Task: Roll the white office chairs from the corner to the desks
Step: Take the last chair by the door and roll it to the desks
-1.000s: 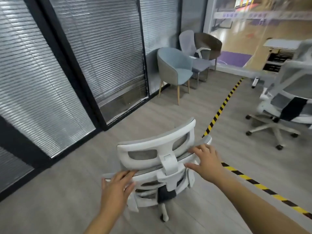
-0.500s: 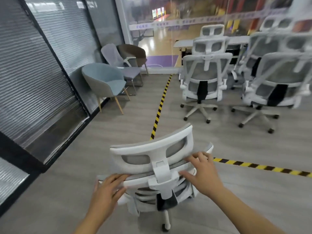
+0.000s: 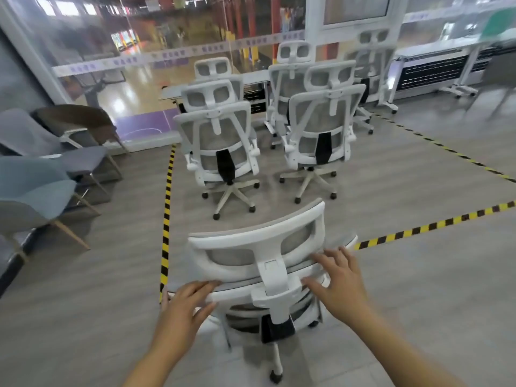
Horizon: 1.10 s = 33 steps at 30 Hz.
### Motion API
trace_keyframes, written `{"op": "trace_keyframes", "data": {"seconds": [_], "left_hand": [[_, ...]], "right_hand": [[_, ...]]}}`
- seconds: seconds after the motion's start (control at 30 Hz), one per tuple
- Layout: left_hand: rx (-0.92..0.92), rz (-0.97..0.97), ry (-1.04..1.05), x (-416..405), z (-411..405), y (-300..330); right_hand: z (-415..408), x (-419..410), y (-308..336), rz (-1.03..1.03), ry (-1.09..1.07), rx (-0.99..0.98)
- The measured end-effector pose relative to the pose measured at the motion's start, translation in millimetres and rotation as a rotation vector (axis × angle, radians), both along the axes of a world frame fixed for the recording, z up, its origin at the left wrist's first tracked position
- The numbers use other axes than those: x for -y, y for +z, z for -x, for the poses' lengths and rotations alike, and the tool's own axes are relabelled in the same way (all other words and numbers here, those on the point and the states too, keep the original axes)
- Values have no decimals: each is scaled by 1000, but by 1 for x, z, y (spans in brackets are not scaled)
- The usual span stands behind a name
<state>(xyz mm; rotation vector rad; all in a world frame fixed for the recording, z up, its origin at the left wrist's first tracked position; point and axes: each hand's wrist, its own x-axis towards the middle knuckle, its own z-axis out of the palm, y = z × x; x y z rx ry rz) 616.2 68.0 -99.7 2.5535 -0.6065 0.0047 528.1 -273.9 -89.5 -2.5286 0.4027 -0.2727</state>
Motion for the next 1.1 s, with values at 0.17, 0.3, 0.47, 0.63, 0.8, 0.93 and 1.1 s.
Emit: {"op": "trace_keyframes", "data": {"seconds": [0.17, 0.3, 0.47, 0.63, 0.8, 0.93, 1.1], "left_hand": [[-18, -19, -128, 108, -89, 5], [10, -22, -236, 203, -153, 3], [74, -94, -392, 330, -227, 3], [24, -80, -466, 466, -298, 19], [51, -66, -541, 606, -363, 14], [32, -98, -580, 720, -392, 21], [-42, -109, -636, 861, -428, 31]], "right_hand": [[-36, 68, 21, -28, -125, -167], [-70, 109, 48, -191, -211, -116], [-129, 188, 43, -259, -402, -88], [-196, 302, 32, -108, -594, -154], [-248, 423, 13, -162, -697, -13], [-273, 529, 13, -166, -738, -6], [-305, 663, 23, -201, -763, -9]]}}
